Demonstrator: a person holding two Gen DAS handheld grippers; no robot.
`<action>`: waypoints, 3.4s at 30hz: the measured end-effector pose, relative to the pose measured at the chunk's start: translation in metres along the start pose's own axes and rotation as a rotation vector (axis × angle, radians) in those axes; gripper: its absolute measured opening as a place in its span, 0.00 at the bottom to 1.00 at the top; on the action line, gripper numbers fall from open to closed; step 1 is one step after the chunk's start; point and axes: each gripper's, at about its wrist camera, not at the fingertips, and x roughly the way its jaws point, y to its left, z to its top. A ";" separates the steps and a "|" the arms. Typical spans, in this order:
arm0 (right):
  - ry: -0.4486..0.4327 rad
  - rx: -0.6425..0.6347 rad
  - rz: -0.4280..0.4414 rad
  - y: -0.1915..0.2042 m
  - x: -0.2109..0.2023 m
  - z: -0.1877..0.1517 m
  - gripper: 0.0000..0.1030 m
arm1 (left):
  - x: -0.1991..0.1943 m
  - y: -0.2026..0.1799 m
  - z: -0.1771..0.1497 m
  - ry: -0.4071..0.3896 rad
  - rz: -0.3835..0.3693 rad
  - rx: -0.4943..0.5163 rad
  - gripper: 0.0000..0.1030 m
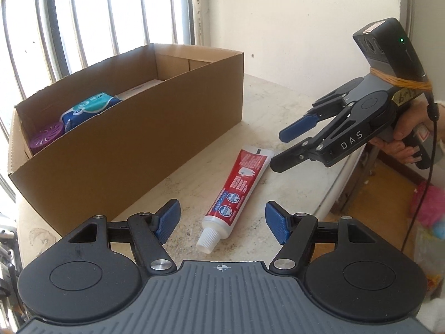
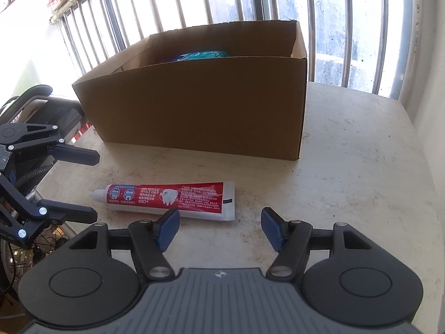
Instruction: Organize objects
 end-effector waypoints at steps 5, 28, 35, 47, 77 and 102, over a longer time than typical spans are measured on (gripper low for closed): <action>-0.005 0.067 0.020 -0.012 -0.006 -0.002 0.66 | 0.024 0.000 0.004 0.079 -0.036 0.016 0.45; -0.018 0.151 -0.002 -0.020 -0.012 -0.010 0.70 | 0.015 -0.013 -0.032 -0.045 -0.004 0.099 0.25; 0.001 0.200 0.013 -0.027 -0.002 -0.003 0.72 | 0.013 -0.007 -0.039 -0.103 -0.042 0.173 0.25; 0.001 0.315 0.192 -0.041 0.017 0.013 0.76 | 0.015 0.025 -0.049 -0.210 -0.164 0.415 0.25; 0.084 0.534 0.747 -0.088 0.066 -0.002 0.29 | 0.012 0.032 -0.033 -0.192 -0.217 0.471 0.25; -0.066 0.416 0.635 -0.037 -0.031 0.002 0.11 | -0.056 -0.027 0.006 -0.140 -0.076 0.615 0.22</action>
